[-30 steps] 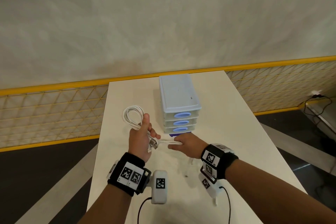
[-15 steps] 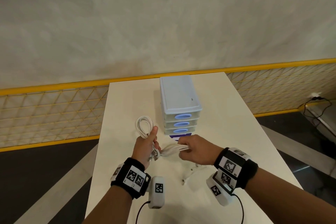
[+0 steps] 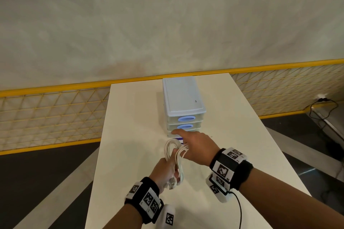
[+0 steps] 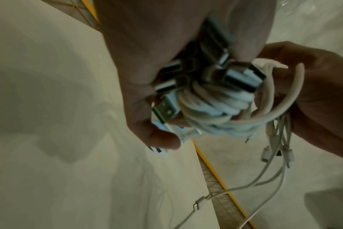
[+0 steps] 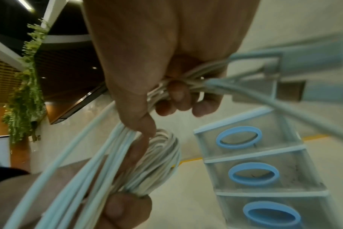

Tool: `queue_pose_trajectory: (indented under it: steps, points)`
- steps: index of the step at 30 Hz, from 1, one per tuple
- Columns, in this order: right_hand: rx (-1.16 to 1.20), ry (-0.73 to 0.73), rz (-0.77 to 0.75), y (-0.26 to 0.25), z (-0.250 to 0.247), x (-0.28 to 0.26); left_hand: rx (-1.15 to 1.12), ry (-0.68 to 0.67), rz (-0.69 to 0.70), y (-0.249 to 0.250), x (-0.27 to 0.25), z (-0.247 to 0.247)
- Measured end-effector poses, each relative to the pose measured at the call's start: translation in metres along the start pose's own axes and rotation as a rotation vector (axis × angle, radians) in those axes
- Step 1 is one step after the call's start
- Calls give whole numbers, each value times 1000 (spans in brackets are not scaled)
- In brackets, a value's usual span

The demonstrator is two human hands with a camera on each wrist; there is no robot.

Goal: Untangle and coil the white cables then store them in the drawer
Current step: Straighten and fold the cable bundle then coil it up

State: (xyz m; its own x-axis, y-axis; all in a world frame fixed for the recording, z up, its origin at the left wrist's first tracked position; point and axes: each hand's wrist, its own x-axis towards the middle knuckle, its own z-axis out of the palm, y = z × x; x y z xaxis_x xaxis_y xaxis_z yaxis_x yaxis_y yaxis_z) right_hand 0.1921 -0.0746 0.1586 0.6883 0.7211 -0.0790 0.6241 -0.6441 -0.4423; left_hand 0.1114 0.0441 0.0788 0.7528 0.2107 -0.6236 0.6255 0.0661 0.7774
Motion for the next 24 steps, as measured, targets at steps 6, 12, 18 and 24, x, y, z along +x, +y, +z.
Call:
queue_pose_trajectory:
  steps: [6,12,18,24]
  points:
    - [264,34,112,-2,11,5,23,14,49,-5,8,1]
    - [193,93,154,-3,14,9,88,-46,284,2,5,-5]
    - [122,59,185,-4,19,10,279,-165,272,7,0,-2]
    - [396,-73,225,-3,20,14,186,-104,365,4,-1,4]
